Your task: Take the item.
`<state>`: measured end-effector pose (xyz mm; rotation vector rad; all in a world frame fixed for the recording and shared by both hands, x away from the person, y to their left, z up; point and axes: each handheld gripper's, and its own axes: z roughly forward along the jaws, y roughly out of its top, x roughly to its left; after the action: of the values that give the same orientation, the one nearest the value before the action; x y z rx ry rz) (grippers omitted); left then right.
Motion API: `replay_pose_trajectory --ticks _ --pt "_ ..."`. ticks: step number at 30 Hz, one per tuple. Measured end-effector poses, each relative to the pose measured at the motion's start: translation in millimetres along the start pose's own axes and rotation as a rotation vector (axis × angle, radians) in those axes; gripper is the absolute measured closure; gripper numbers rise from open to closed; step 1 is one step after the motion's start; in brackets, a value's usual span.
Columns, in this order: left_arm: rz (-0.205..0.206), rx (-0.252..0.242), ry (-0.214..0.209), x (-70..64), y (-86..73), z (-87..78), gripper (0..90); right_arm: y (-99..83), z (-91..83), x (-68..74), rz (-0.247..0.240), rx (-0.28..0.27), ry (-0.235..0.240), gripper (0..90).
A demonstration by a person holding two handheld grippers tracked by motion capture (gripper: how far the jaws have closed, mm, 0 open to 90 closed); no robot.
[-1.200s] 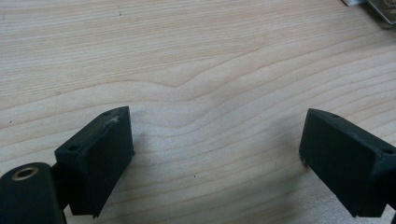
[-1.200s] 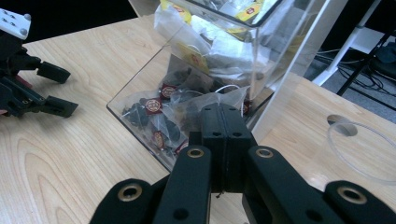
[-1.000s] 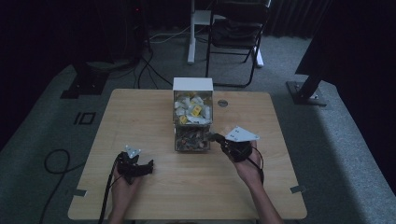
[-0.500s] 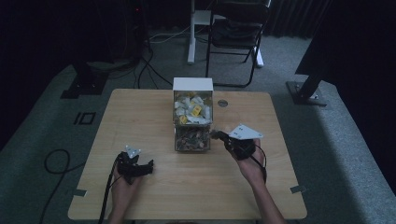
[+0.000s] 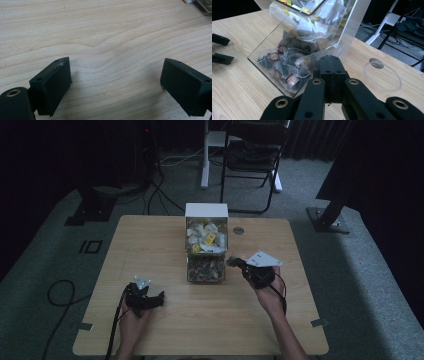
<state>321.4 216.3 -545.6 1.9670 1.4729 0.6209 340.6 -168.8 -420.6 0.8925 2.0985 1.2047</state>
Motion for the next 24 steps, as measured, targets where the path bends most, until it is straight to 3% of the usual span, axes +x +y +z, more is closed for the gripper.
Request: replay_pose_trajectory --ticks 24 --pt "-0.001 -0.004 0.001 -0.1 0.0 0.2 10.7 4.8 3.9 -26.3 0.042 0.001 -0.044 90.0"
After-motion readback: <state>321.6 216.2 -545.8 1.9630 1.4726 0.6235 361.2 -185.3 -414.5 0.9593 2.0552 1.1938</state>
